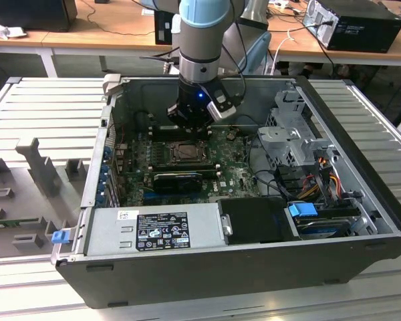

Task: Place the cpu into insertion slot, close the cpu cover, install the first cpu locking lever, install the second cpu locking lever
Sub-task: 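Install the first cpu locking lever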

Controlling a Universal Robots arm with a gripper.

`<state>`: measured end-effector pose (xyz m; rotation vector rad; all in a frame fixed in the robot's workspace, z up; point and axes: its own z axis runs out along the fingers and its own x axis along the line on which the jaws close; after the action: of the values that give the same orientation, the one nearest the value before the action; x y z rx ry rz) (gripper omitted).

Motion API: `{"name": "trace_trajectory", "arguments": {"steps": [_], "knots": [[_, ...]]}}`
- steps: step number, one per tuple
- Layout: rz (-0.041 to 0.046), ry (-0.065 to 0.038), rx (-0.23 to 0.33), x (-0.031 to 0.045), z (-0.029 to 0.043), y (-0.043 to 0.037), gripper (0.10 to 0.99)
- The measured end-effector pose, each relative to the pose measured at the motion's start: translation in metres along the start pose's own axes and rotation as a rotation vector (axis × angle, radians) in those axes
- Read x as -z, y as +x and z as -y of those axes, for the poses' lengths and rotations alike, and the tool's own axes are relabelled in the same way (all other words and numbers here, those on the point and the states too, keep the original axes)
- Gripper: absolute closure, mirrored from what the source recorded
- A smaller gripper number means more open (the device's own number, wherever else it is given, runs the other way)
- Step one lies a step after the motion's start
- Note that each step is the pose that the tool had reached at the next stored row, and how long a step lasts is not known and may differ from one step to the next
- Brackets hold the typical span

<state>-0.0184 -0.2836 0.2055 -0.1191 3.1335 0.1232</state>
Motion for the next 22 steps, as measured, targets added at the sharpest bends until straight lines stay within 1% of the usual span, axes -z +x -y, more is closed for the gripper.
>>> {"name": "trace_trajectory", "arguments": {"steps": [8, 13, 15, 16, 17, 18, 19, 22], "knots": [[-0.0002, 0.002, 0.0, -0.0015, 0.0002, -0.0004, 0.98], [0.0002, 0.003, 0.0, -0.0007, 0.0, -0.0005, 0.98], [-0.0008, 0.011, 0.0, -0.0006, 0.0, -0.0004, 0.98], [-0.0008, 0.012, 0.0, -0.0006, 0.0, -0.0005, 0.98], [-0.0012, 0.017, 0.0, -0.0008, 0.0001, -0.0005, 0.98], [-0.0018, 0.023, 0.0, -0.0014, 0.0001, -0.0005, 0.98], [-0.002, 0.027, 0.0, -0.0018, 0.0001, -0.0005, 0.98], [-0.0024, 0.031, 0.0, -0.0027, 0.0002, -0.0006, 0.98]]}}
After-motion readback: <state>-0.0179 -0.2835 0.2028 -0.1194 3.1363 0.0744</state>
